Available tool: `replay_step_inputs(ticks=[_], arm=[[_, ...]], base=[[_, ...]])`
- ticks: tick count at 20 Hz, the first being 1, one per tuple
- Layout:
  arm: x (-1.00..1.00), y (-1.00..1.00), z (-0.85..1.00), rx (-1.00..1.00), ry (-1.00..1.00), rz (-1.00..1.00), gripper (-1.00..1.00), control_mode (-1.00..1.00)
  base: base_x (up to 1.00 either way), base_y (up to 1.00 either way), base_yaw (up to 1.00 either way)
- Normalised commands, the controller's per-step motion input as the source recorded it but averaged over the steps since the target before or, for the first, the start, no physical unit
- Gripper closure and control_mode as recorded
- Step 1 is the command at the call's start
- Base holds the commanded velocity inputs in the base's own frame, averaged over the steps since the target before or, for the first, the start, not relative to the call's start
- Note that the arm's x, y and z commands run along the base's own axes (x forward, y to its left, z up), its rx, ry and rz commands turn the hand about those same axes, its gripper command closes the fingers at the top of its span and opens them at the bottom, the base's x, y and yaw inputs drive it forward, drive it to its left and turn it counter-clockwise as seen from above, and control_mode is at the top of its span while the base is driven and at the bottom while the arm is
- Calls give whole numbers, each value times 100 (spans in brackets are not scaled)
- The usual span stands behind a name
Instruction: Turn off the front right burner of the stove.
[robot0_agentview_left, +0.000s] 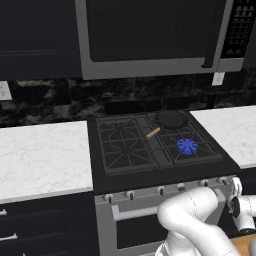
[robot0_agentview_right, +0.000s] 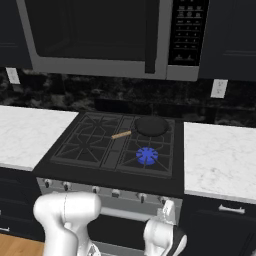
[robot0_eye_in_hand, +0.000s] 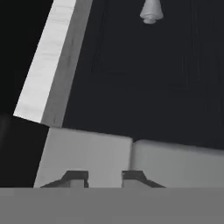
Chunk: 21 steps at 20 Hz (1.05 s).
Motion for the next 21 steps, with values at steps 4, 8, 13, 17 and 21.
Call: replay_step_inputs(ticks=[4,8,13,17,21], arm=[[16,-14,0,37,38,-24,100,-100],[30,-15,0,35,39,-21,100,-100],[14,-11,0,22,24,-14,100,-100],[-16,0,0,0,0,0,100,-100],[-95,-15,4,2,-12,-8,100,-100]], base=[[0,0,0],[0,0,0],[0,0,0],[0,0,0],[0,0,0]])
